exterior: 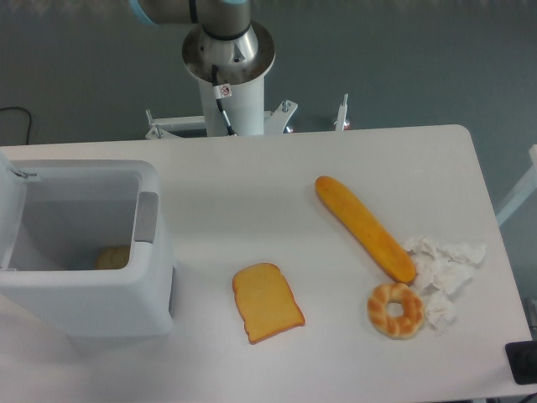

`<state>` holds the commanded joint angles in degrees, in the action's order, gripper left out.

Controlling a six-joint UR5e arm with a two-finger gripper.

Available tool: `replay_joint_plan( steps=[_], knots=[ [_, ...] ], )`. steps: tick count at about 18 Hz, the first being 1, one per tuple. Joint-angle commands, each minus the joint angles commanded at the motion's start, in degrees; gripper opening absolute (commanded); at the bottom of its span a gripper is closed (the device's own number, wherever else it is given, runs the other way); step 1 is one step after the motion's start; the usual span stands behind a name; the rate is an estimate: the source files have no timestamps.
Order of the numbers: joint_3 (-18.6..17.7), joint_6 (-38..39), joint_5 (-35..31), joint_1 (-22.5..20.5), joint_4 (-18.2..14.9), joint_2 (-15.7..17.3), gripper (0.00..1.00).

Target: Close the trash can

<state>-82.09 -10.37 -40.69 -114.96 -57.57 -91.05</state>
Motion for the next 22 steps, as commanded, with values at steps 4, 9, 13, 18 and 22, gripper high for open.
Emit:
replay_joint_plan(
  steps=[4,9,13,18,22],
  knots=[
    [0.2,0.0,0.4,1.0,0.2,-0.4,1.0],
    [0.4,-0.1,1.9,2.0,0.3,-1.9,1.0],
    [0.7,0.0,1.9,2.8,0.4,-2.1,1.0],
    [0.7,0.0,1.9,4.0,0.4,-3.3,1.0],
    [0.6,0.0,1.9,4.5,0.3,-4.1,1.0]
  ],
)
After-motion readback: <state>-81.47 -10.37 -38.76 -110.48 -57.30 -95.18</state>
